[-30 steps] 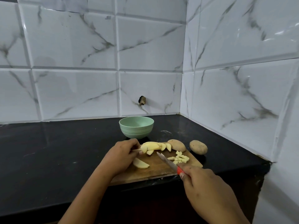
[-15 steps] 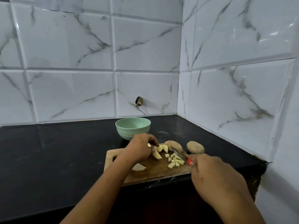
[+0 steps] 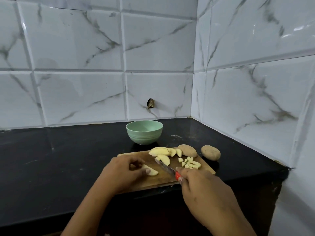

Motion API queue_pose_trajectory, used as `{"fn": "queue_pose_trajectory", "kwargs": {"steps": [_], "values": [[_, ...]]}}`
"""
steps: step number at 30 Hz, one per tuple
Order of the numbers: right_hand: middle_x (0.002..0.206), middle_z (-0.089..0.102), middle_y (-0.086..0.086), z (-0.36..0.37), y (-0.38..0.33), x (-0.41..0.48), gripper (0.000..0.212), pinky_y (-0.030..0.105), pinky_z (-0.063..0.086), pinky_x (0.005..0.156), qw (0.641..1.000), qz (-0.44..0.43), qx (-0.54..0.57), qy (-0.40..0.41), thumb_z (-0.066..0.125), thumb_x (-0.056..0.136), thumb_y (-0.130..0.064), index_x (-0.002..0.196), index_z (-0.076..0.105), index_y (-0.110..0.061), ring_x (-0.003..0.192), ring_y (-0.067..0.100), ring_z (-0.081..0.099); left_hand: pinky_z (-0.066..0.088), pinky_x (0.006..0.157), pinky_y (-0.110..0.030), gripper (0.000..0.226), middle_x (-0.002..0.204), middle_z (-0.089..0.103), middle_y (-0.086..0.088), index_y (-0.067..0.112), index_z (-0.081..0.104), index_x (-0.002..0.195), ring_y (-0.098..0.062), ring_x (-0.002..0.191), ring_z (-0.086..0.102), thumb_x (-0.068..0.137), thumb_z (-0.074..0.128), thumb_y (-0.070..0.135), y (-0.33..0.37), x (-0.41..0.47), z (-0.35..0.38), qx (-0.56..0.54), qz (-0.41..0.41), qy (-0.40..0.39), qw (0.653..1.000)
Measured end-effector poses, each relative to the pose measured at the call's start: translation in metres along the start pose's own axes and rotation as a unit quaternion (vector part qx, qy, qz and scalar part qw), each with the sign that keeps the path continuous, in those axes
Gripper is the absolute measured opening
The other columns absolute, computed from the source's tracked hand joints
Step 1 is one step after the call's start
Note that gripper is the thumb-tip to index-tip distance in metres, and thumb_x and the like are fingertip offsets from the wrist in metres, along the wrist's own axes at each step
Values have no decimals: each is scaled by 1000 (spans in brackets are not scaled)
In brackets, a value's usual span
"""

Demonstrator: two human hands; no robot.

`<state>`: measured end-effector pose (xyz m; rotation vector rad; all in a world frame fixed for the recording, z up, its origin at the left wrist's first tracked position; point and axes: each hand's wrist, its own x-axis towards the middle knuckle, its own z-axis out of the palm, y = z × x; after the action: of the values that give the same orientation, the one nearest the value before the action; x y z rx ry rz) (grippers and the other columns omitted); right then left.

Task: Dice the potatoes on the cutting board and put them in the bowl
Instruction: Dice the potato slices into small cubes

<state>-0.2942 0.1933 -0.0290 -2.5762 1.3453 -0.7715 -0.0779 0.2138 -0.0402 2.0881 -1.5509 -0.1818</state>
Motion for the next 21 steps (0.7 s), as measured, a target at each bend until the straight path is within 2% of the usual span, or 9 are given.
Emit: {"fn": "queue_pose_trajectory", "kwargs": {"steps": [2, 4, 6, 10, 13, 16, 21], "values": [[110, 58, -8, 5, 4, 3, 36, 25, 49, 69, 1000, 15, -19, 1, 31, 103, -32, 135, 45, -41, 83, 7, 57, 45, 92, -29, 39, 104, 55, 24, 43, 60, 110, -1, 103, 50, 76, 62, 62, 1, -5, 8, 20, -10, 12, 1000], [111, 59, -10, 7, 10, 4, 36, 23, 46, 65, 999, 26, -38, 13, 31, 103, -32, 135, 44, -41, 81, 7, 56, 44, 95, -34, 43, 108, 54, 24, 45, 59, 113, -5, 110, 48, 75, 61, 65, 4, -7, 14, 38, -19, 40, 998], [105, 60, -11, 7, 13, 4, 35, 23, 46, 65, 998, 25, -46, 26, 31, 103, -31, 133, 46, -40, 82, 6, 56, 45, 94, -34, 40, 105, 56, 24, 44, 61, 111, -5, 110, 49, 75, 63, 63, 5, -9, 17, 20, -25, 64, 997], [112, 57, -12, 4, 5, 3, 38, 19, 47, 66, 999, -12, -23, 23, 30, 103, -37, 139, 38, -47, 79, 4, 51, 48, 90, -28, 41, 108, 64, 17, 36, 67, 109, -2, 105, 54, 73, 71, 55, 3, -9, 21, -41, -40, 94, 994], [114, 58, -15, 4, -5, 8, 41, 14, 35, 57, 998, -49, -28, 5, 29, 103, -38, 143, 33, -46, 86, 2, 50, 46, 91, -26, 44, 113, 64, 17, 34, 66, 114, -4, 108, 52, 75, 68, 57, 2, -8, 25, -15, -51, 100, 994], [122, 59, -12, 7, -13, 15, 43, 18, 33, 57, 995, -72, -60, -18, 31, 104, -37, 146, 30, -44, 99, 7, 56, 46, 94, -30, 42, 115, 63, 19, 36, 66, 114, -6, 111, 50, 77, 66, 56, 2, -7, 27, -9, -55, 104, 993], [120, 59, -4, 11, -18, 20, 47, 21, 36, 57, 989, -85, -103, -65, 40, 102, -28, 146, 29, -41, 99, 14, 59, 48, 90, -33, 36, 115, 63, 23, 40, 66, 111, -5, 108, 51, 80, 62, 56, 1, -9, 29, -11, -48, 106, 993]]}}
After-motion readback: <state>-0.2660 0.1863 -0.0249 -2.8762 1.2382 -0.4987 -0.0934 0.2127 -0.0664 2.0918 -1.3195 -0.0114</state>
